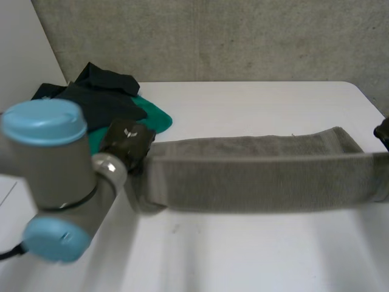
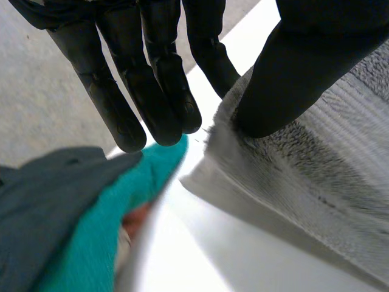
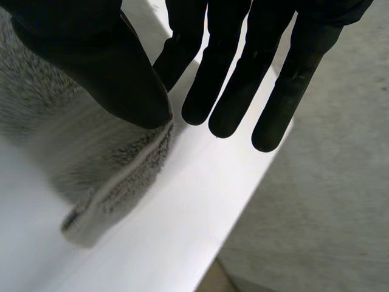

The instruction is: Fold the laundry.

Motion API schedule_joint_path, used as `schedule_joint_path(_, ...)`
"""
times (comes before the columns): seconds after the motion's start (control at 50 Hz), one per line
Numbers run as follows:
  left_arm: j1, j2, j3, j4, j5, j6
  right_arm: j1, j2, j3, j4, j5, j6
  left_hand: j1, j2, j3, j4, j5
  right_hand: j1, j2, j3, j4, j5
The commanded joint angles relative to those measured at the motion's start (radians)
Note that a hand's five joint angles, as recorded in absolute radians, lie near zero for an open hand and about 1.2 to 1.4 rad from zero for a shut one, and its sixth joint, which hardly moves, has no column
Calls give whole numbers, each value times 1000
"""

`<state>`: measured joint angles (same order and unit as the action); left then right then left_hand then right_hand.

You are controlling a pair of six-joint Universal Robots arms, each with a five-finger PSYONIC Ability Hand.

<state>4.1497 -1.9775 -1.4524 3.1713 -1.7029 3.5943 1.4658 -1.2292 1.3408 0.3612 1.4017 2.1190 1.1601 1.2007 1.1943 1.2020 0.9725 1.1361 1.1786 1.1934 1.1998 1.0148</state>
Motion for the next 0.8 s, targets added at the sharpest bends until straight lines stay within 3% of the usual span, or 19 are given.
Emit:
schedule_joint_path(0.02,9,-193,450,84,0,81,68,138,-258,-250,48,15,236,196,202,194,249,260,218,203,196,207)
schedule_joint_path(0.12,14,-241,815,278,2,130,108,135,-385,-589,49,73,236,196,202,194,249,260,218,203,196,207)
schedule_joint_path(0.16,20,-238,860,343,0,130,113,116,-387,-776,55,123,236,196,202,194,249,260,218,203,196,207)
schedule_joint_path(0.24,38,-230,862,444,-3,129,113,89,-365,-918,46,177,236,196,202,194,249,260,218,203,196,207)
schedule_joint_path(0.34,38,-221,788,429,-8,123,116,88,-336,-907,39,194,236,196,202,194,249,260,218,203,196,207)
schedule_joint_path(0.48,46,-144,471,418,-1,98,114,96,-221,-878,2,202,236,196,202,194,249,260,218,203,196,207)
schedule_joint_path(0.7,33,-158,100,415,2,26,102,175,124,-834,-116,202,236,196,202,194,249,260,218,203,196,207)
schedule_joint_path(0.8,32,-138,-57,408,2,20,91,166,236,-806,-121,191,236,196,202,194,249,260,218,203,196,207)
